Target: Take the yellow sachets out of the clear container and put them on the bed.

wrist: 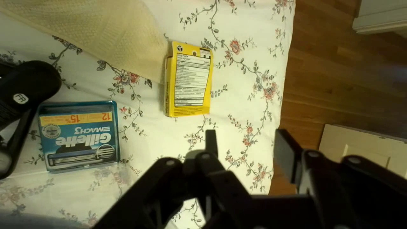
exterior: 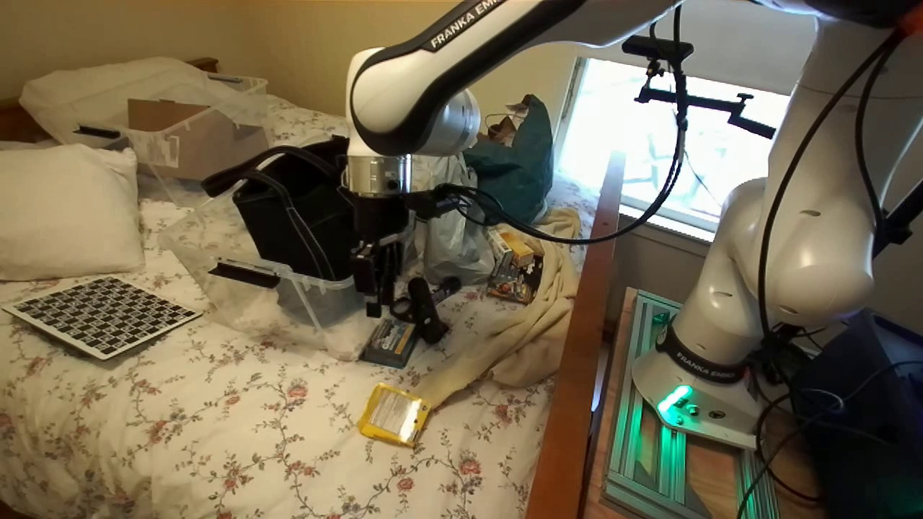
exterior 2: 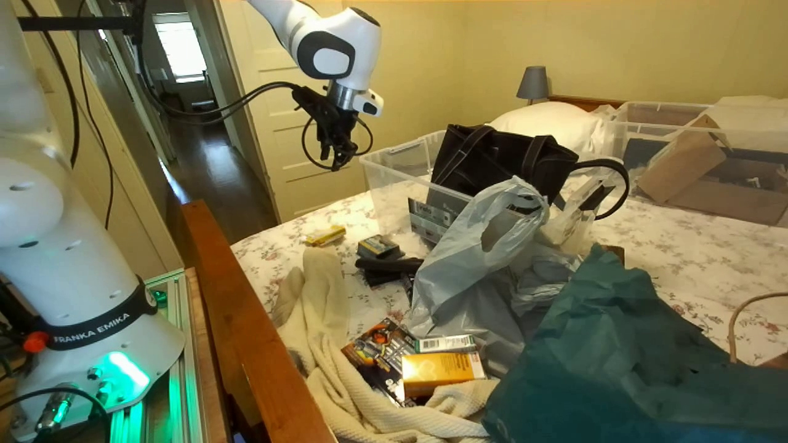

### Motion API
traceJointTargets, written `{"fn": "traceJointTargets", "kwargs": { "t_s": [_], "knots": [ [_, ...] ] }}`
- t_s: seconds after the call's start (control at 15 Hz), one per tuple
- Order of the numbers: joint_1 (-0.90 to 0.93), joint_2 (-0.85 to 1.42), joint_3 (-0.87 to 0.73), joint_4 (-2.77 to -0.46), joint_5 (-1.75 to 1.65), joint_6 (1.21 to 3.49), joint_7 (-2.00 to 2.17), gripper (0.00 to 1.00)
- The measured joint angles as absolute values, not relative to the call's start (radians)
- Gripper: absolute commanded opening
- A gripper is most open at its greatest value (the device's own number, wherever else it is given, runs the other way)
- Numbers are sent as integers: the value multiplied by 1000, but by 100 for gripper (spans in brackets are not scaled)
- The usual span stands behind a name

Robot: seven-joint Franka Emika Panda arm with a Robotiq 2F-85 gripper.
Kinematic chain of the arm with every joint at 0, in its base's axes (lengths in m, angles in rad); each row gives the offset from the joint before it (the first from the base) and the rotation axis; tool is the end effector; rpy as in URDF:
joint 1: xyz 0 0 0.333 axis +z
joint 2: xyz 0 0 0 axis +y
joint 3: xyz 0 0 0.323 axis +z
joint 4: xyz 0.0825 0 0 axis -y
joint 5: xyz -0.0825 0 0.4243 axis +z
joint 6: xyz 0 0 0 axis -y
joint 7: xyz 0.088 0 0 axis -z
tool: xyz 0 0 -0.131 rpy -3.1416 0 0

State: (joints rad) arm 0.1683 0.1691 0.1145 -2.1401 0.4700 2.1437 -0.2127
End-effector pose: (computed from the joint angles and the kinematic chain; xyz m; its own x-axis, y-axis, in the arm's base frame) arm 0.5441 0.1877 0.2754 0.9647 0.2274 -0.1327 0.1603 -0.9071 -0.3891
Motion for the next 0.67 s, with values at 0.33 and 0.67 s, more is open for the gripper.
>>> {"fn": "traceJointTargets", "kwargs": {
  "t_s": [0.33,0.67],
  "knots": [
    [150,199,126,-2102,470,2117,-212,100],
    [145,198,135,-2097,470,2081,-212,100]
  ]
}}
